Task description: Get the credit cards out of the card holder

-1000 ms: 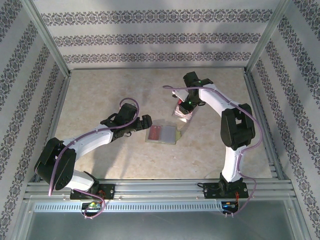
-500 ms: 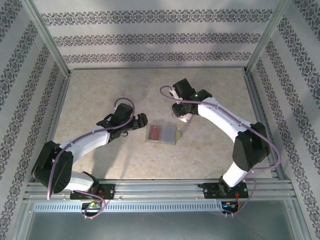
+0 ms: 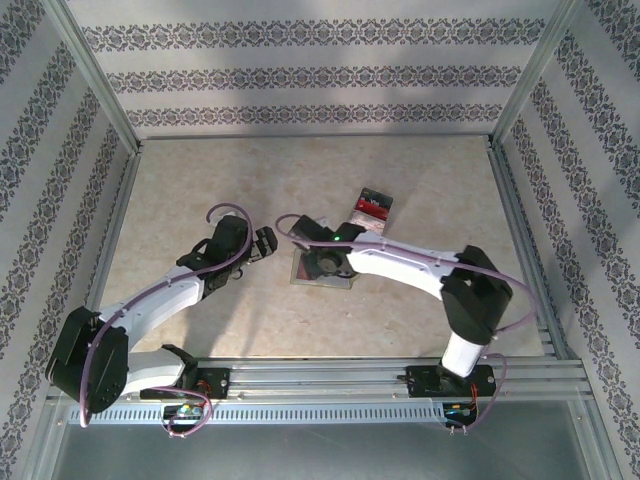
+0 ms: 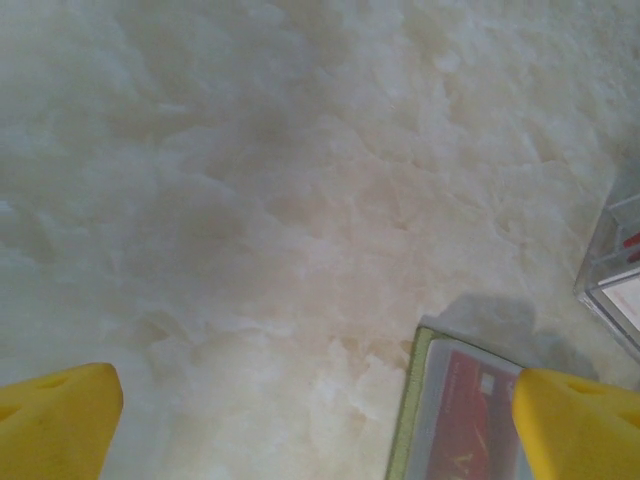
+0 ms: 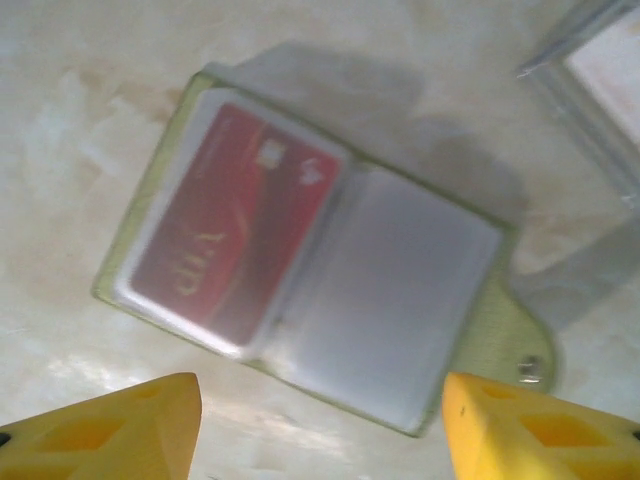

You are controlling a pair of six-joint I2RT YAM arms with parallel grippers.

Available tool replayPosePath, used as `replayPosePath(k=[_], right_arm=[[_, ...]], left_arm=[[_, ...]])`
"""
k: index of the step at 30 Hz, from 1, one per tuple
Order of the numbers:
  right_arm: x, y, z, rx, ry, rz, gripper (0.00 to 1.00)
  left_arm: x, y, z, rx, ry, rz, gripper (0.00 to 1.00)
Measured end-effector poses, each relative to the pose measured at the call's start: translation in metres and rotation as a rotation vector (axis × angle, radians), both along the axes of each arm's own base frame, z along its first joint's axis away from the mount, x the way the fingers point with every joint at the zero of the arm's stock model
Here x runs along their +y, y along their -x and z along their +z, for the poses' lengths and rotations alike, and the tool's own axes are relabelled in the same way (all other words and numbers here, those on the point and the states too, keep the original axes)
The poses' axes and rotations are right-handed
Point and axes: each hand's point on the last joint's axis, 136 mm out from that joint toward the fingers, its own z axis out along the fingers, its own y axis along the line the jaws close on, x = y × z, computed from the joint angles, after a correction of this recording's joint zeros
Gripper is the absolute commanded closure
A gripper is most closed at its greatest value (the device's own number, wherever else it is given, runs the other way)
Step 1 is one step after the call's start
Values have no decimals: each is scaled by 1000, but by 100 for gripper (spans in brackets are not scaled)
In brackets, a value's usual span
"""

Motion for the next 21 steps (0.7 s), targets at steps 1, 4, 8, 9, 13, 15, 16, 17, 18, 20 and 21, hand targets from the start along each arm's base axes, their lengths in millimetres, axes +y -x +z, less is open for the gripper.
replayPosePath(k=[1,4,8,9,13,15,16,17,18,20,21], right_arm=[[4,1,-5,7,6,-1,33],[11,-3,-17,23,22,-17,31],[17,-11,-25,22,41,-33,26],[19,-13,-25,19,42,-33,23],[30,-22,-29,12,44,-33,18],[33,-25,-34,15,49,-32,18],[34,-25,-37,19,54,-31,18],[34,-25,-41,22,59,-31,19],[34,-25,-45,29,66,-31,20],[33,-25,-50,39,73,-30,21],[32,-25,-51,43,72,-32,21]], left_arm=[[2,1,-1,0,-3,6,1],[8,3,-4,2,-12,25,1],[15,6,-8,6,-19,45,1],[16,6,-8,7,-19,48,1],[19,7,-11,14,-17,60,1],[19,7,-12,15,-15,62,0],[19,7,-12,15,-14,63,0],[19,7,-12,16,-12,65,1],[19,7,-12,17,-12,65,1],[19,7,-12,16,-11,65,0],[19,7,-12,17,-10,64,0]])
